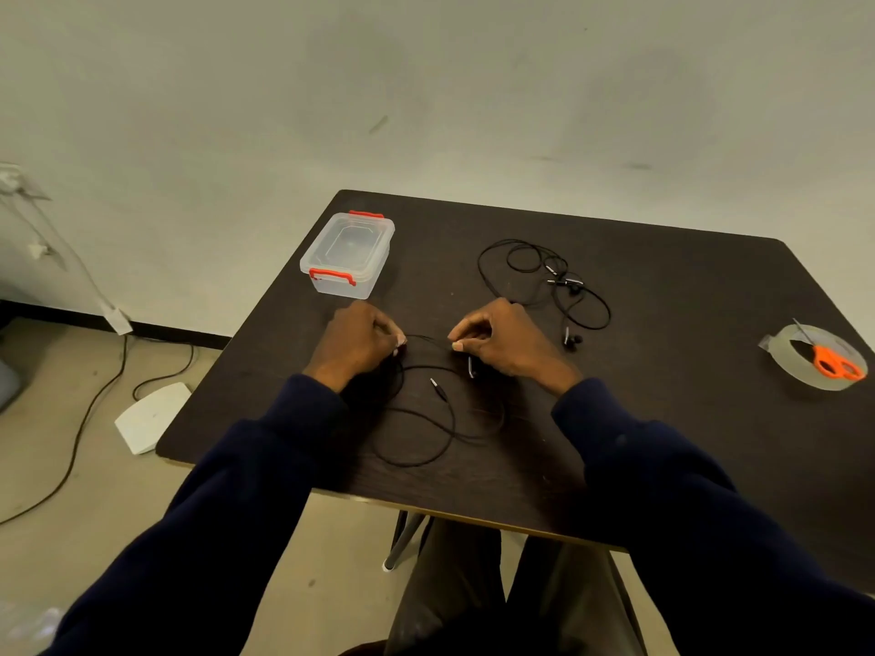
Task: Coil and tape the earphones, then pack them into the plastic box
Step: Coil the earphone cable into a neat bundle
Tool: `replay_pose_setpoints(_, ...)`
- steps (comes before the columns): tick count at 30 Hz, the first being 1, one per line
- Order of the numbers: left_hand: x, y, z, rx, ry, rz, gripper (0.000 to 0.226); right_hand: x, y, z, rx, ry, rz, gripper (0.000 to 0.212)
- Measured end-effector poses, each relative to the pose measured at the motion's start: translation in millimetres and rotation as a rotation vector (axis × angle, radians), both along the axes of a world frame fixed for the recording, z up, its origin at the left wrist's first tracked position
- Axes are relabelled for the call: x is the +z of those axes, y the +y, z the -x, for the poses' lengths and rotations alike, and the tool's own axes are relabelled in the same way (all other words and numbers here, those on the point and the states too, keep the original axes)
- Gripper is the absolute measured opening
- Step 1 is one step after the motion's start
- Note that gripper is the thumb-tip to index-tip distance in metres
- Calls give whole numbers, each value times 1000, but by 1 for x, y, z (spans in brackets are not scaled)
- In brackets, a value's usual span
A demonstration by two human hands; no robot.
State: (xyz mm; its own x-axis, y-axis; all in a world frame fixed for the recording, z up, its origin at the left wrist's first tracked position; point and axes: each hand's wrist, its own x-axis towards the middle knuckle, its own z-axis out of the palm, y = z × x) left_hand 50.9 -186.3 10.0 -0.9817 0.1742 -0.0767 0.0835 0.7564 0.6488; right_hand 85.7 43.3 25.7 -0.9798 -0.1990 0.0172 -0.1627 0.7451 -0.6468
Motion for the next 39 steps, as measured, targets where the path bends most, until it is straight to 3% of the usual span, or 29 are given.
replay_pose_setpoints(4,-2,1,-9,67,75,23,19,-3,-8,-4,-34,130,35,17)
replay_pose_setpoints(7,0,1,-20,32,292,-95,22,1,-6,-7,-64,261,91,11)
replay_pose_setpoints(9,2,1,-27,-149,376,-215,17,5,-3,-8,-72,290,113,11)
replay_pose_setpoints(11,3,4,-36,-377,350,-176,17,8,0,-8,-62,280,102,13)
replay_pose_setpoints(13,4,9,-42,-476,293,-111,17,10,1,-8,-48,270,81,14)
replay_pose_setpoints(20,0,11,-70,-476,74,-80,11,7,5,-16,-44,247,85,12)
replay_pose_setpoints(24,-13,10,-73,-456,193,-73,17,9,3,-19,-39,236,104,13)
replay_pose_setpoints(29,-13,14,-57,-430,209,-16,16,15,2,-25,-37,238,112,13)
replay_pose_setpoints(35,-5,19,-51,-553,389,263,13,15,9,-30,-47,239,105,15)
replay_pose_setpoints(39,4,23,-57,-339,602,31,8,18,7,-38,-62,198,189,12)
